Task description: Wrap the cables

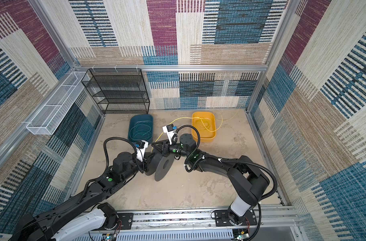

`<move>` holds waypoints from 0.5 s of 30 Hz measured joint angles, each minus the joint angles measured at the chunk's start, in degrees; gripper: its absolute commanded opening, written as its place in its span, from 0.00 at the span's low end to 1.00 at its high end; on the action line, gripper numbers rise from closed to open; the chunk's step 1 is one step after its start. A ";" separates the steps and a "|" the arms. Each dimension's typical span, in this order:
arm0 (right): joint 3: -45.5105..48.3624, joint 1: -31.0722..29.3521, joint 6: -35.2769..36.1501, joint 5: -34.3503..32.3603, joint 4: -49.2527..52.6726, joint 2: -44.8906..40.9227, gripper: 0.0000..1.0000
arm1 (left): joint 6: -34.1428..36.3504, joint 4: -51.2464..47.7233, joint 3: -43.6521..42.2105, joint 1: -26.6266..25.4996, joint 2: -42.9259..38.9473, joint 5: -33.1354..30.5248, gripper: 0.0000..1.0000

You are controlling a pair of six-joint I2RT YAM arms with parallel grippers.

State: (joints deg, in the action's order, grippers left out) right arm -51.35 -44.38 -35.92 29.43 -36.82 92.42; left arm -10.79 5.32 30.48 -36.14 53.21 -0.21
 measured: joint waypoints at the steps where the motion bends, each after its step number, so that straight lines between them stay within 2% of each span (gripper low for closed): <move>1: -0.04 0.00 0.15 -0.15 1.01 -0.63 0.47 | -0.02 -2.27 1.07 0.00 -0.09 -0.55 0.00; 6: 0.00 0.00 0.85 -2.12 10.23 -5.33 0.60 | -3.30 -13.05 6.16 0.15 -1.44 -6.88 0.00; 10: 1.64 -0.02 1.79 -2.99 15.69 -10.29 0.62 | -5.57 -17.88 9.73 0.79 -2.51 -9.97 0.00; 15: 6.47 -0.13 3.28 -4.17 27.91 -17.64 0.61 | -7.10 -20.79 13.68 2.93 -2.93 -12.98 0.00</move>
State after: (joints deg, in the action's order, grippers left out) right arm -44.88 -44.51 -32.64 25.26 -8.91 74.78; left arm -17.89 -15.46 44.16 -33.21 50.28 -13.19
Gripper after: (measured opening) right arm 0.604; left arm 0.075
